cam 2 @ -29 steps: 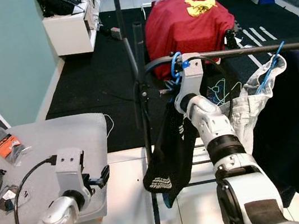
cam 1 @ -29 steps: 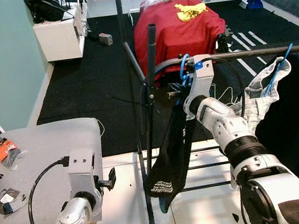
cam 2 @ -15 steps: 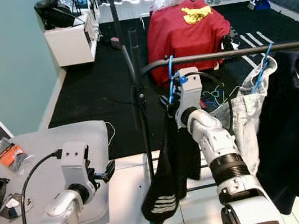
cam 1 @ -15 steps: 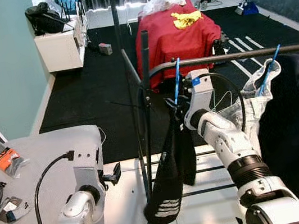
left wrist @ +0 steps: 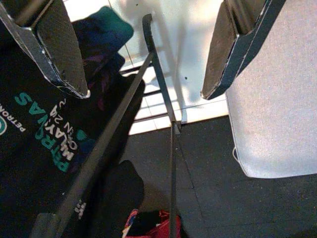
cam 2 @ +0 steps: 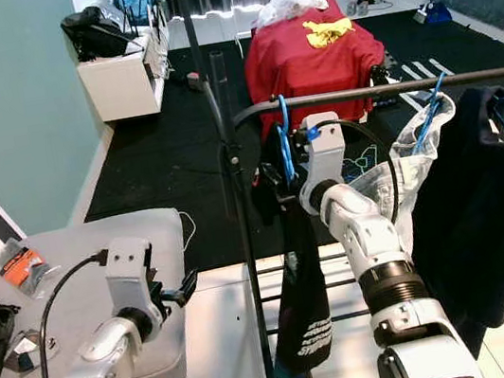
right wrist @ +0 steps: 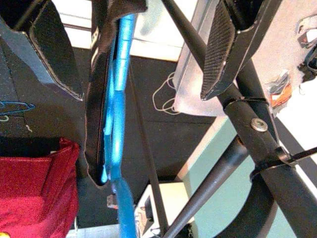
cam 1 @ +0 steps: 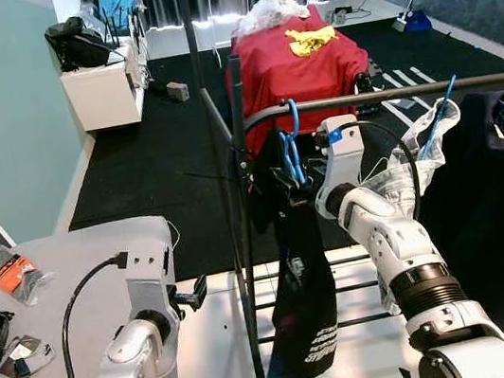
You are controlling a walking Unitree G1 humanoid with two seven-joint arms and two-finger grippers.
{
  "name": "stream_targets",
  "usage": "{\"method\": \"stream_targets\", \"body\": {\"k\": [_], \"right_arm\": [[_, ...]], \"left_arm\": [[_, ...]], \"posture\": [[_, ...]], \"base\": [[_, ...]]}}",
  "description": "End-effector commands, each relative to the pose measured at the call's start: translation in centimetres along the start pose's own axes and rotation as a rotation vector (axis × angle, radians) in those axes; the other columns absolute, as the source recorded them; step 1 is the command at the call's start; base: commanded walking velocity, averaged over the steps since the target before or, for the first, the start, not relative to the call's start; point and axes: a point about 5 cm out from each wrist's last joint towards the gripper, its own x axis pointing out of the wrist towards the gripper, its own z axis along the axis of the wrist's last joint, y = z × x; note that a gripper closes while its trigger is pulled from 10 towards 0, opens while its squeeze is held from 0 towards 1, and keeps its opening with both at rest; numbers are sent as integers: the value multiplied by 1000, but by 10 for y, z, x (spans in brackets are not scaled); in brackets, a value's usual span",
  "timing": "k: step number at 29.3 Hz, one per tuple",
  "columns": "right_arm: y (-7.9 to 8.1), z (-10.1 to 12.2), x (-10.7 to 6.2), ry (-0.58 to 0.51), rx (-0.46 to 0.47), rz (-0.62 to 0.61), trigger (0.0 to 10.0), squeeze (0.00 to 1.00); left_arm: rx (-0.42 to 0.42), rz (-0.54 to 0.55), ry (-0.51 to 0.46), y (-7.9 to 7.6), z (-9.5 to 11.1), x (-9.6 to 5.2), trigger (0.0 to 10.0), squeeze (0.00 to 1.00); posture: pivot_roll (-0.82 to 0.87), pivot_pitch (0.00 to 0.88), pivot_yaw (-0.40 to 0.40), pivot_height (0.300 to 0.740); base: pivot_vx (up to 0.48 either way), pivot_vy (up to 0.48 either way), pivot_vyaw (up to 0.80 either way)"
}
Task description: Hang hanger
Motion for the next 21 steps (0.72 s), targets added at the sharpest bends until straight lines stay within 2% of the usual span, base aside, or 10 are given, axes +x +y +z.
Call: {"method": "stream_targets", "body": {"k": [1,8,12,21], "right_arm": [[-4,2,2,24,9,-5,10000,0],[-12,7,7,80,11,6,10000,0],[-22,18,10,132,-24,19,10000,0],[-29,27,11,194,-79,33,10000,0]], "left_arm": [[3,-5,6,5,0,1,10000,0],[5,-18,11,6,1,3,10000,0],[4,-22,17,9,0,3,10000,0],[-3,-21,22,9,-3,2,10000,0]], "posture": [[-50,4,0,740],[-47,10,2,740],[-49,14,0,740],[-49,4,-13,740]], "base": [[0,0,0],[0,0,0],[0,0,0],[0,0,0]]}}
